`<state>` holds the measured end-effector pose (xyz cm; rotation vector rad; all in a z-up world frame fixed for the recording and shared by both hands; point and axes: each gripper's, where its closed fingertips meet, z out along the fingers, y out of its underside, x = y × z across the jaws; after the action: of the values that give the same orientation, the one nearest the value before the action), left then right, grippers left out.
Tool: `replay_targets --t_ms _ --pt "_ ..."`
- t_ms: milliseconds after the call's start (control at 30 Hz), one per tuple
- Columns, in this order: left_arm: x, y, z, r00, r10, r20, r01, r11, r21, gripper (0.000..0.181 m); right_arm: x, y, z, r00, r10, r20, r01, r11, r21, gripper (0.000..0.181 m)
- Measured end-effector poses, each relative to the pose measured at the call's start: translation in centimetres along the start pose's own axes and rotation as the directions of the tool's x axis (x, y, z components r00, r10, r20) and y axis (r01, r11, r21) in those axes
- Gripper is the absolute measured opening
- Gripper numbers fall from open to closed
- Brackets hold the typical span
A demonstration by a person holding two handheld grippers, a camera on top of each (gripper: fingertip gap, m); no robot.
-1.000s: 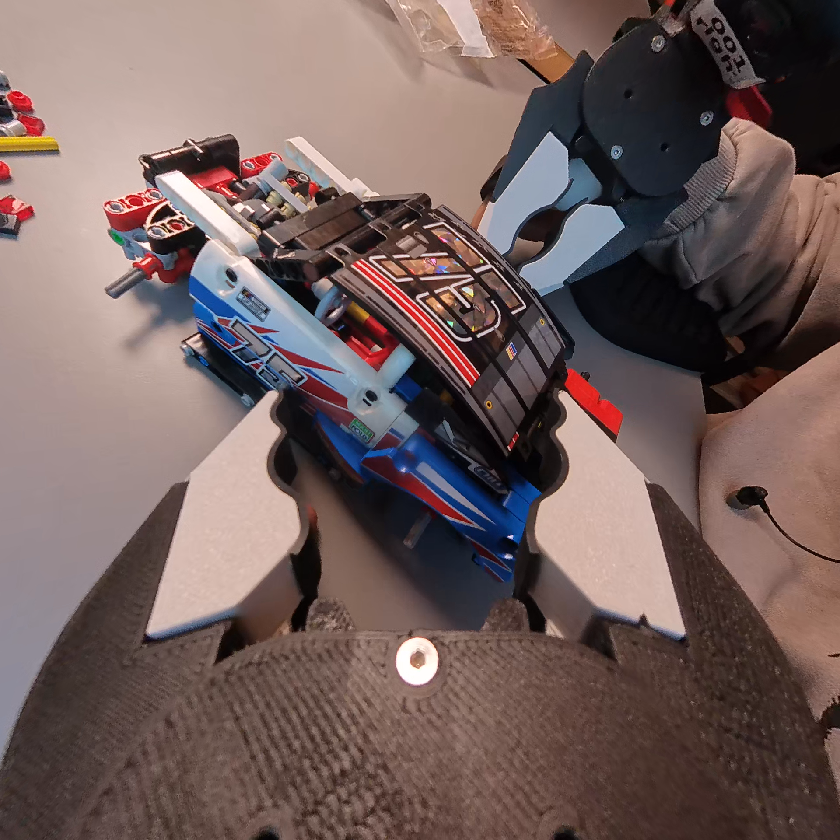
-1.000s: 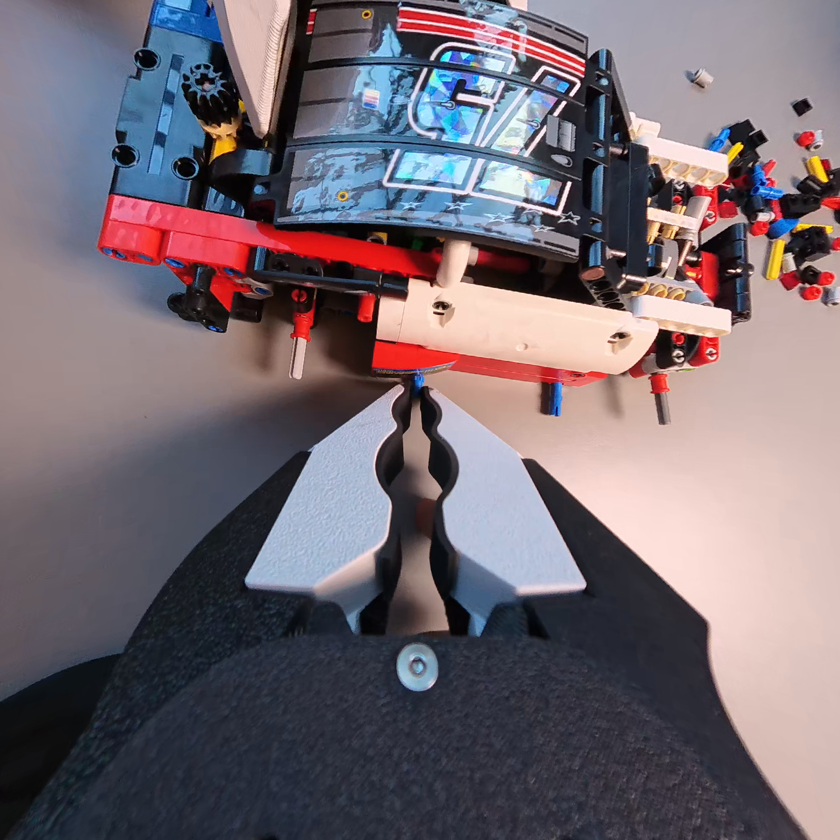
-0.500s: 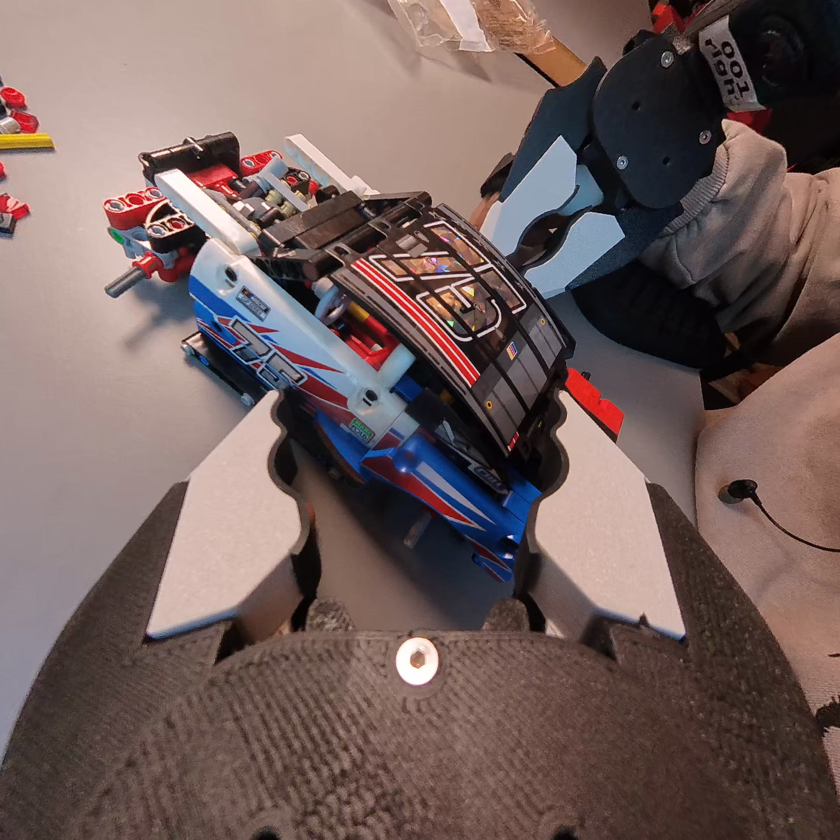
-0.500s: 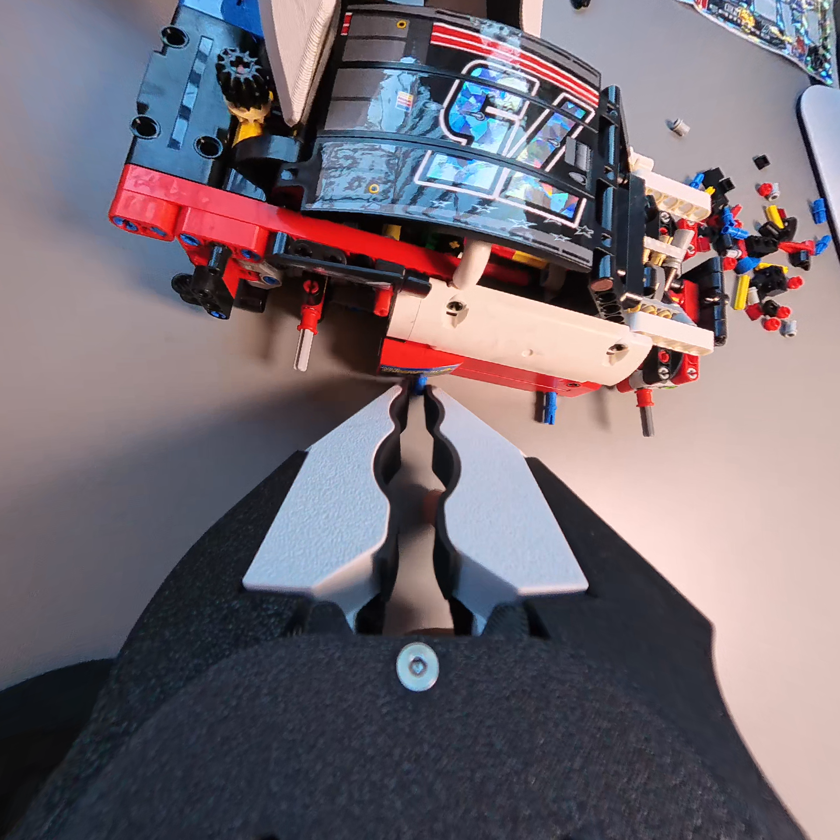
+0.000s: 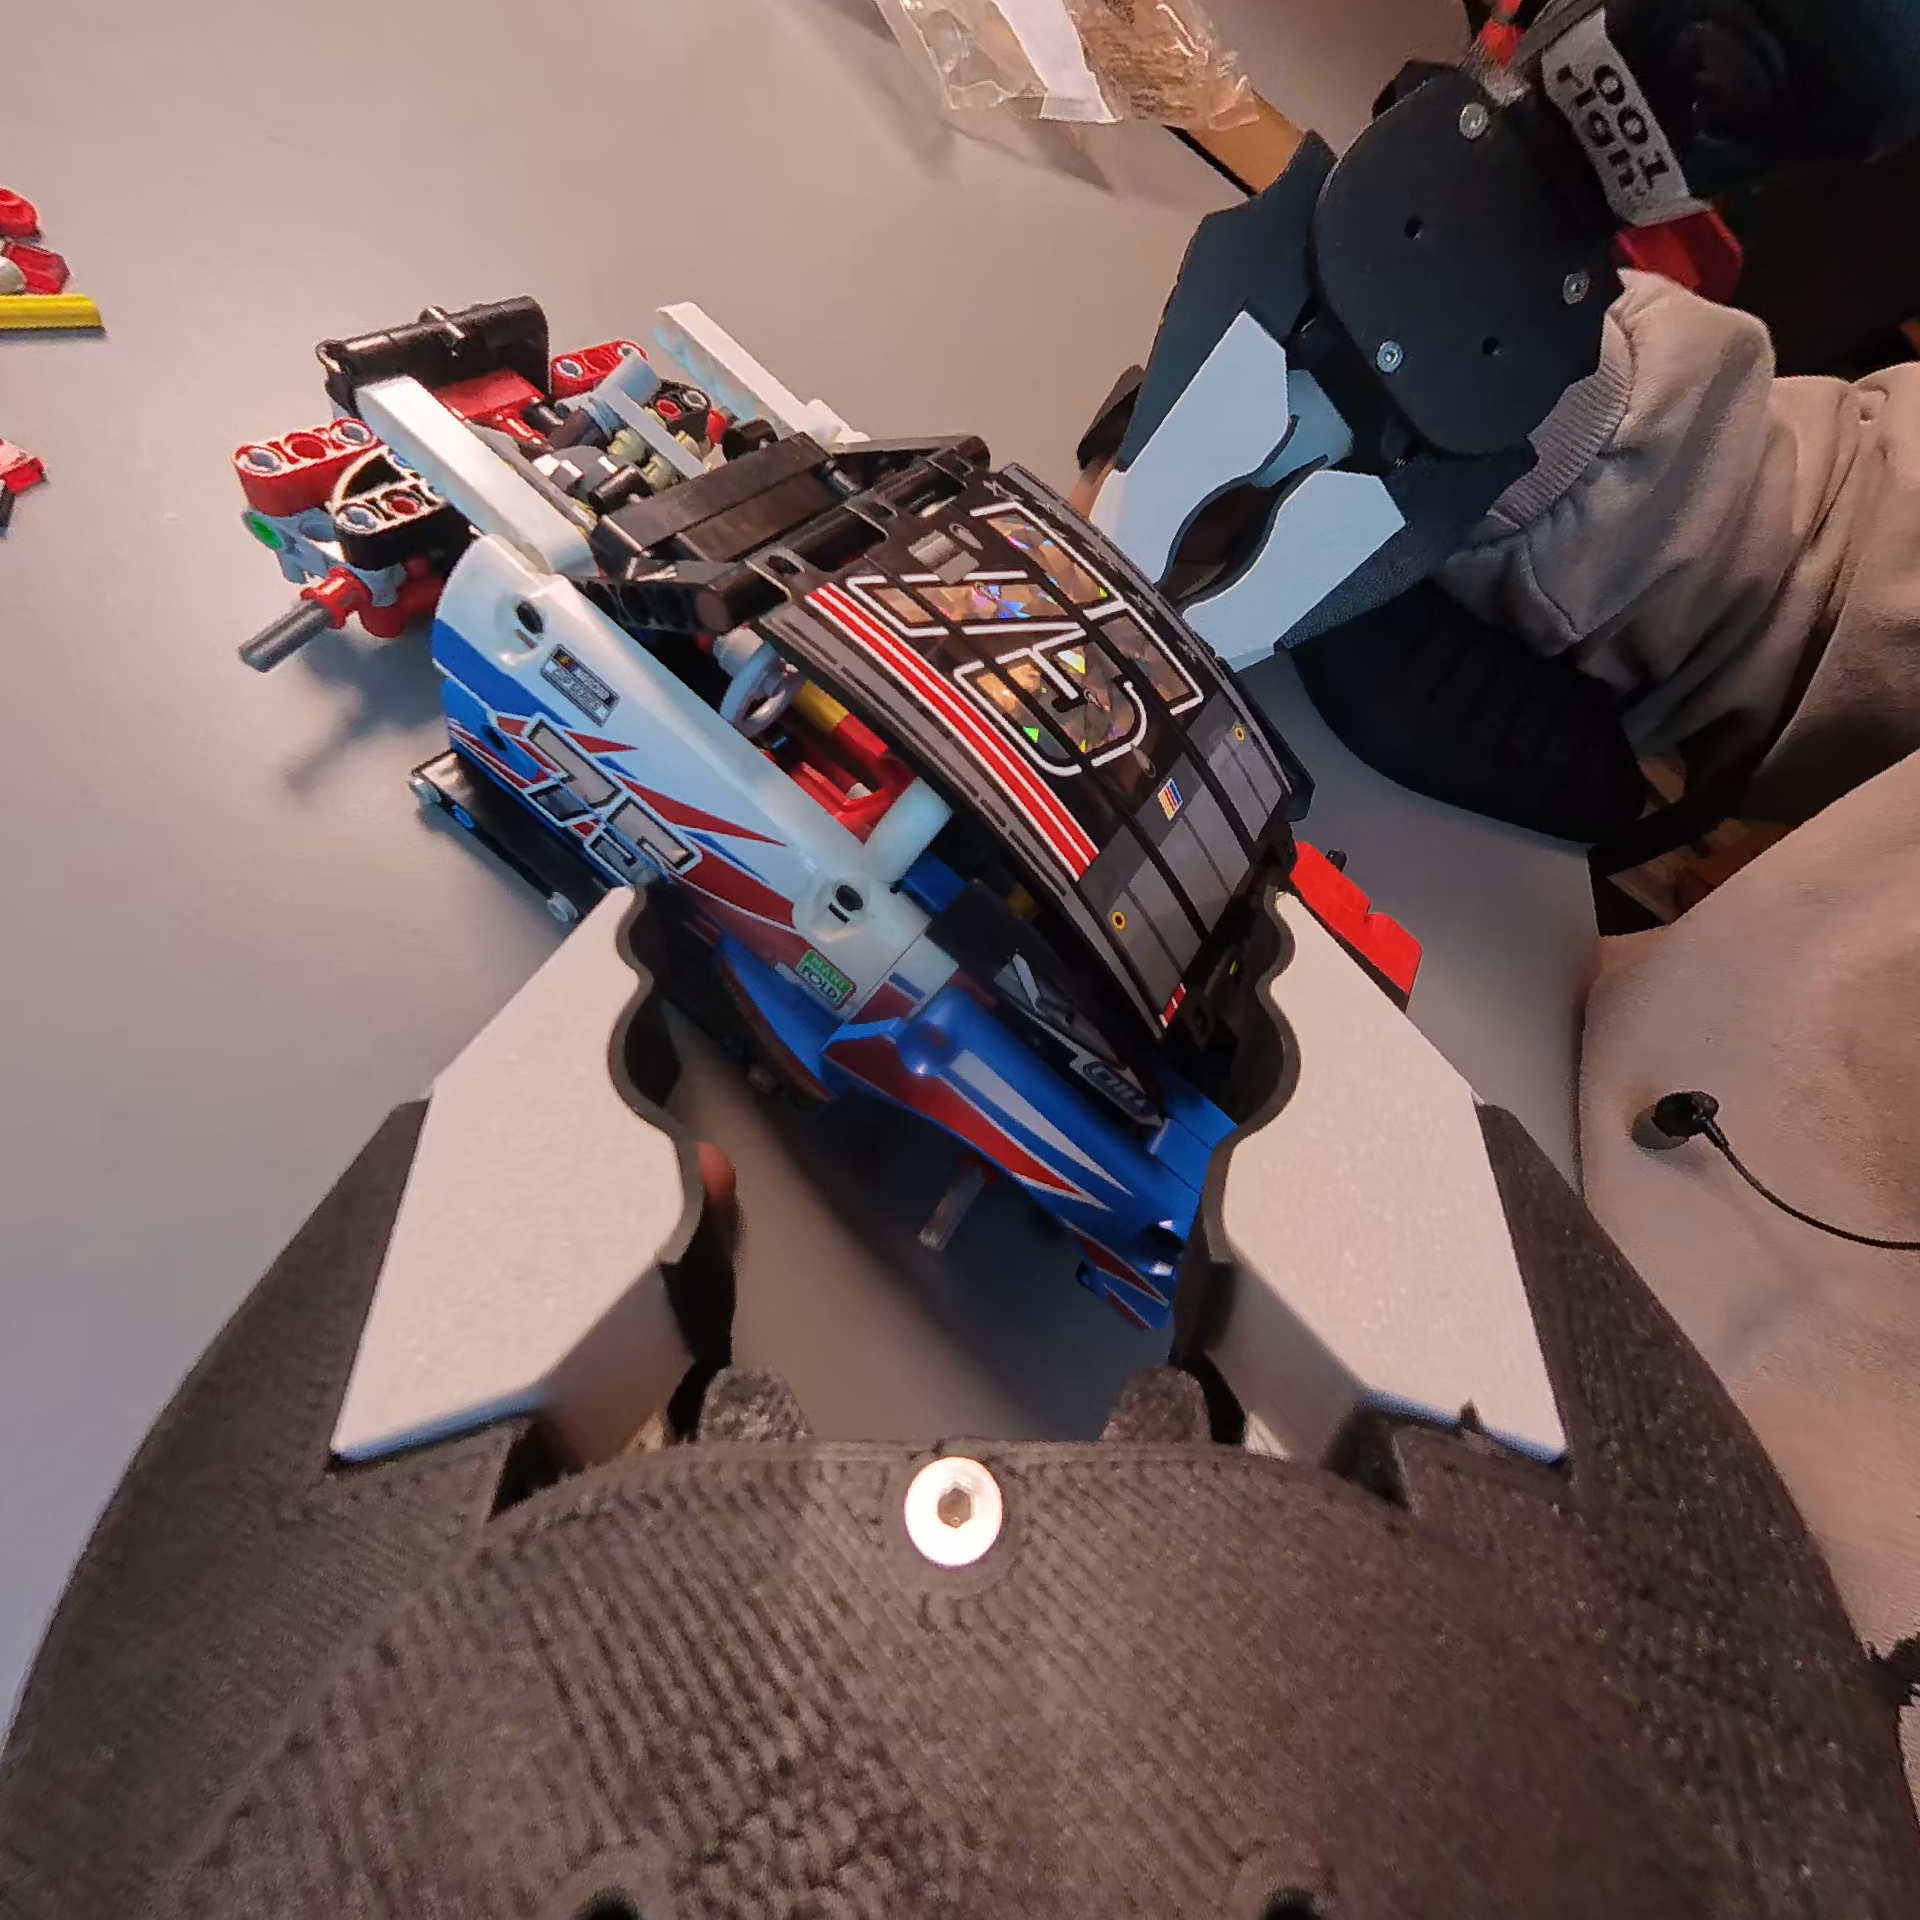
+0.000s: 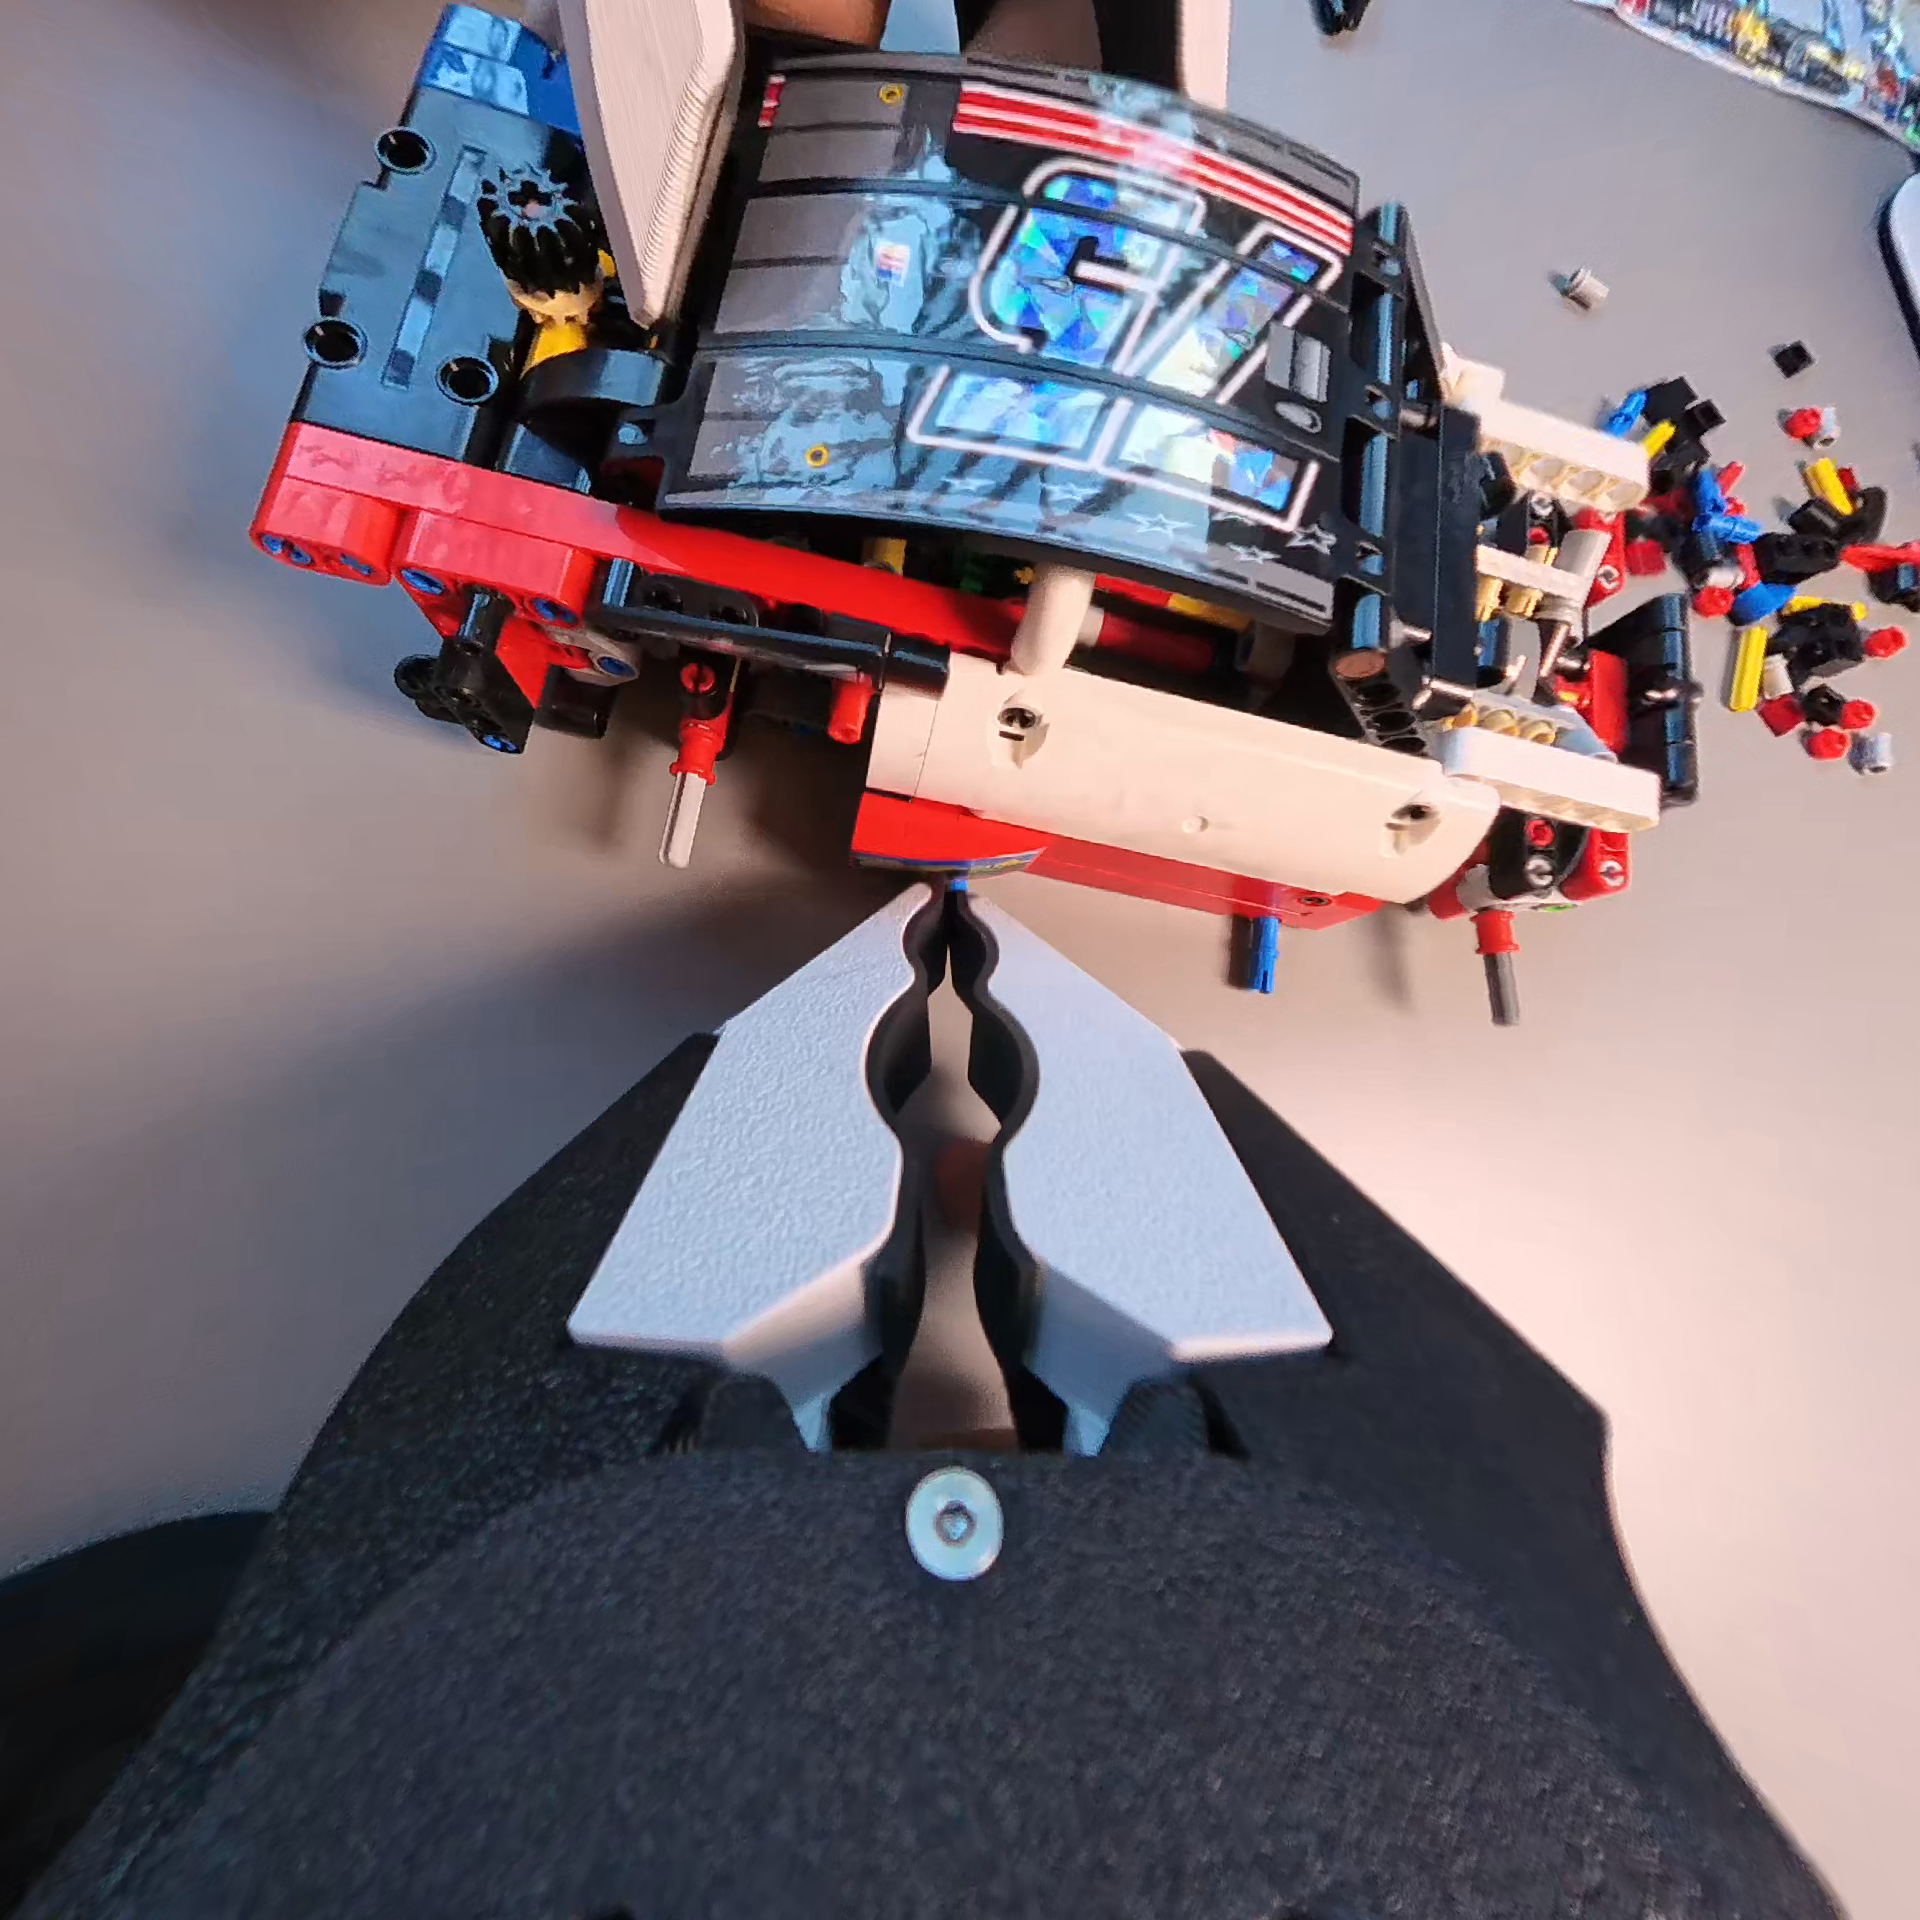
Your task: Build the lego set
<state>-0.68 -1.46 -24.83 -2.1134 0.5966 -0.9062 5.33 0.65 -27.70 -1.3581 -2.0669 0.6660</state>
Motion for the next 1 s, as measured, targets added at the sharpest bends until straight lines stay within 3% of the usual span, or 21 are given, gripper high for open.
replay_targets --t_ms 433,567,667,1000 --pt "0.0 0.0 -0.1 1.000 0.005 -0.011 -0.005 1.000 0.001 0.110 0.1 -0.2 -0.7 0.999 -0.035 -0.019 0.036 0.998 0.049 0.000" --pt "0.3 -0.9 -1.2 0.997 -0.046 -0.056 0.050 0.996 0.068 0.106 3.6 1.2 -2.7 0.992 0.088 -0.090 -0.083 0.995 0.056 0.009" --pt "-0.8 -2.7 -2.2 0.994 -0.099 -0.054 0.106 0.985 0.136 0.103 5.2 2.3 -2.3 0.990 0.101 -0.100 -0.101 0.995 0.005 0.013" --pt "-2.5 -2.9 1.0 0.992 -0.114 -0.046 0.115 0.993 0.011 0.112 5.8 1.9 -0.1 0.993 0.110 -0.033 -0.112 0.989 -0.097 0.002"
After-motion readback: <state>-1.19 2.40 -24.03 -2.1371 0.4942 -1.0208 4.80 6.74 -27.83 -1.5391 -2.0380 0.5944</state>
